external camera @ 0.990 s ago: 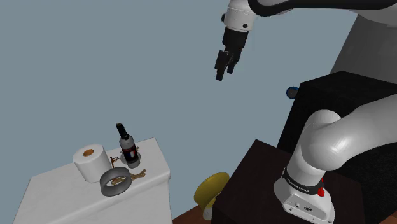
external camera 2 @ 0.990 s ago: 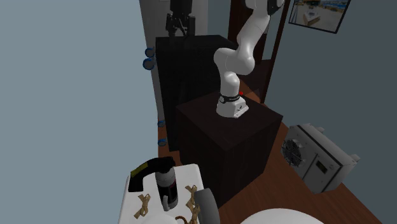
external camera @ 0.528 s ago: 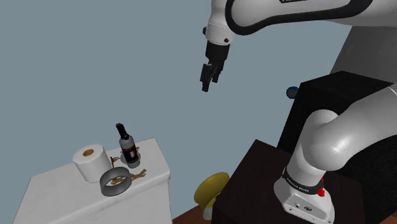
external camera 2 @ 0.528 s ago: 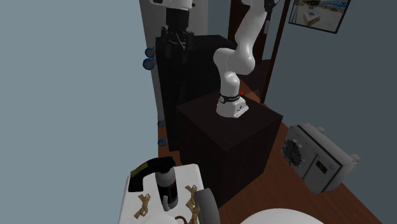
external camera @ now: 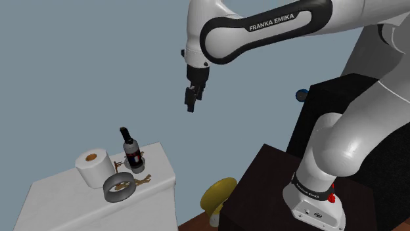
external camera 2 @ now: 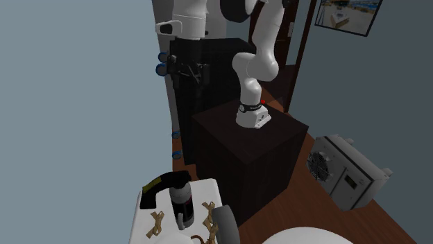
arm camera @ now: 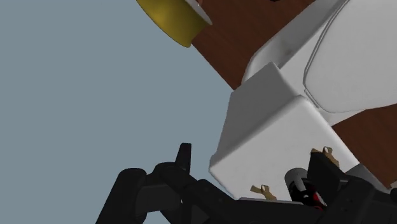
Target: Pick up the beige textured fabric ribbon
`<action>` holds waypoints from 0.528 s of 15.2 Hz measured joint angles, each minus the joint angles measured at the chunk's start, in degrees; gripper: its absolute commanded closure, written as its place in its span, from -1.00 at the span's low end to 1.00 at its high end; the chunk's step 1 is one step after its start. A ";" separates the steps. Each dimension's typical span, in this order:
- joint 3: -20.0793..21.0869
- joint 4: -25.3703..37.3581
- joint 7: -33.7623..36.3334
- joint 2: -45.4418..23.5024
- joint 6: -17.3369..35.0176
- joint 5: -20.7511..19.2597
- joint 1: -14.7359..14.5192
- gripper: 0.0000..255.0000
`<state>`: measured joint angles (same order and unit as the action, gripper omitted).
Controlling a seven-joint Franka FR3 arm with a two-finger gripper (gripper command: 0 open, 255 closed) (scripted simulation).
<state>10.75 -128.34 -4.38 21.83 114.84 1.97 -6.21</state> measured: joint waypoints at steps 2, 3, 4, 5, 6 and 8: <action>1.35 1.10 -0.15 -3.39 1.90 -0.63 -0.74 -1.00; 1.97 1.41 -0.25 -4.54 2.59 -0.93 -1.14 -1.00; 2.40 2.31 -0.65 -6.60 3.60 -1.49 -1.31 -1.00; 3.15 2.99 -0.48 -8.88 4.96 -2.11 -1.63 -1.00; 3.78 3.56 -0.50 -10.32 5.60 -2.59 -2.01 -1.00; 5.00 4.66 -0.42 -13.66 7.36 -3.83 -2.73 -1.00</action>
<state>15.75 -123.68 -4.81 8.17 122.20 -1.86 -8.93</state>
